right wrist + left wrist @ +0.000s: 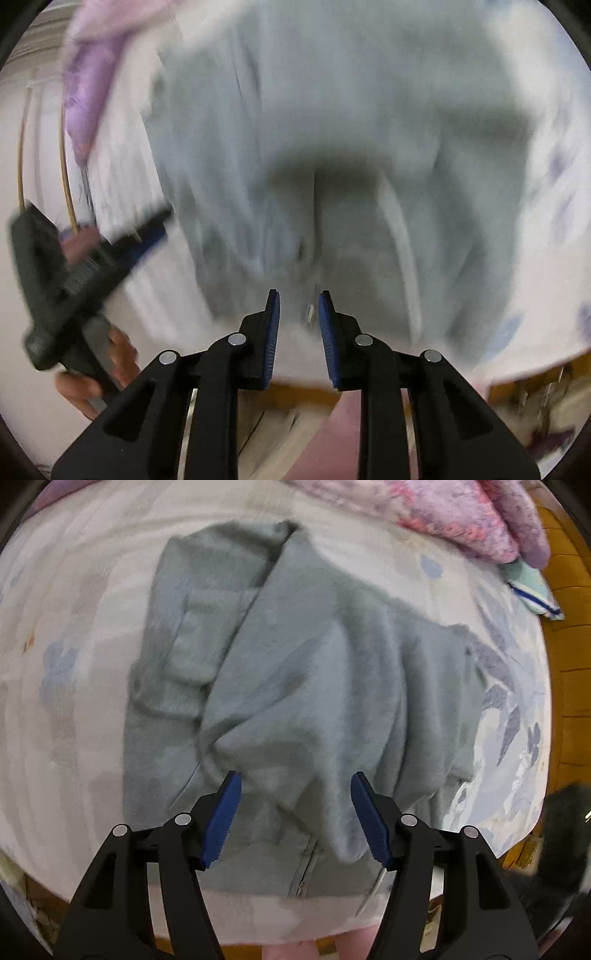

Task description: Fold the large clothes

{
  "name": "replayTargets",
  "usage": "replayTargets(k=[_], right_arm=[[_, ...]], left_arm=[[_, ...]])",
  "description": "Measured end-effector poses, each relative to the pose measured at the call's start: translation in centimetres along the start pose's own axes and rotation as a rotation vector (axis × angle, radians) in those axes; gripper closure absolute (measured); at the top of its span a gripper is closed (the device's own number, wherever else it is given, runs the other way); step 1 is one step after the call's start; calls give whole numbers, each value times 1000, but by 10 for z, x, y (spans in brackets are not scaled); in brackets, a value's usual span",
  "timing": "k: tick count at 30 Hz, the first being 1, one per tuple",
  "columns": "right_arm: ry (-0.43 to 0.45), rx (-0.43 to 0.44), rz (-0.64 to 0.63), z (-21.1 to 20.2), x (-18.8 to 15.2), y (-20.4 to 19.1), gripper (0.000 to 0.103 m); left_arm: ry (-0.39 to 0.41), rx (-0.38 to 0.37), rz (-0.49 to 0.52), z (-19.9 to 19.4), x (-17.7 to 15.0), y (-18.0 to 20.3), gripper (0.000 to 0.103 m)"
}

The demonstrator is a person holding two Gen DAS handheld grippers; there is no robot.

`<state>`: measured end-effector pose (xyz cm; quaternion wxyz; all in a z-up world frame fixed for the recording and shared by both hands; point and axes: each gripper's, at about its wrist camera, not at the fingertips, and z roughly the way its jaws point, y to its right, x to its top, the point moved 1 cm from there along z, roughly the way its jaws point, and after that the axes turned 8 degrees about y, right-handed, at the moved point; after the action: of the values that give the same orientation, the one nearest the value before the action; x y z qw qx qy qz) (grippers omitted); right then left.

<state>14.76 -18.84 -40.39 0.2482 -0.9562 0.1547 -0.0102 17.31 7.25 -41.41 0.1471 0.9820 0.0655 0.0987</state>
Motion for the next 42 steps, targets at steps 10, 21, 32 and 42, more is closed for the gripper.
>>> replayTargets(k=[10,21,32,42], right_arm=[[-66,-132,-58,99,54,21,85],[19,-85,-57,-5,31,2,23],[109,-130,-102,-102,-31,-24,21],[195,-91,-173,-194,-106,-35,20]], left_arm=[[-80,104,66,88,9,2,63],[-68,126,96,23,-9,29,40],[18,101,162,-87,-34,60,34],[152,113,182,-188,-93,87,31]])
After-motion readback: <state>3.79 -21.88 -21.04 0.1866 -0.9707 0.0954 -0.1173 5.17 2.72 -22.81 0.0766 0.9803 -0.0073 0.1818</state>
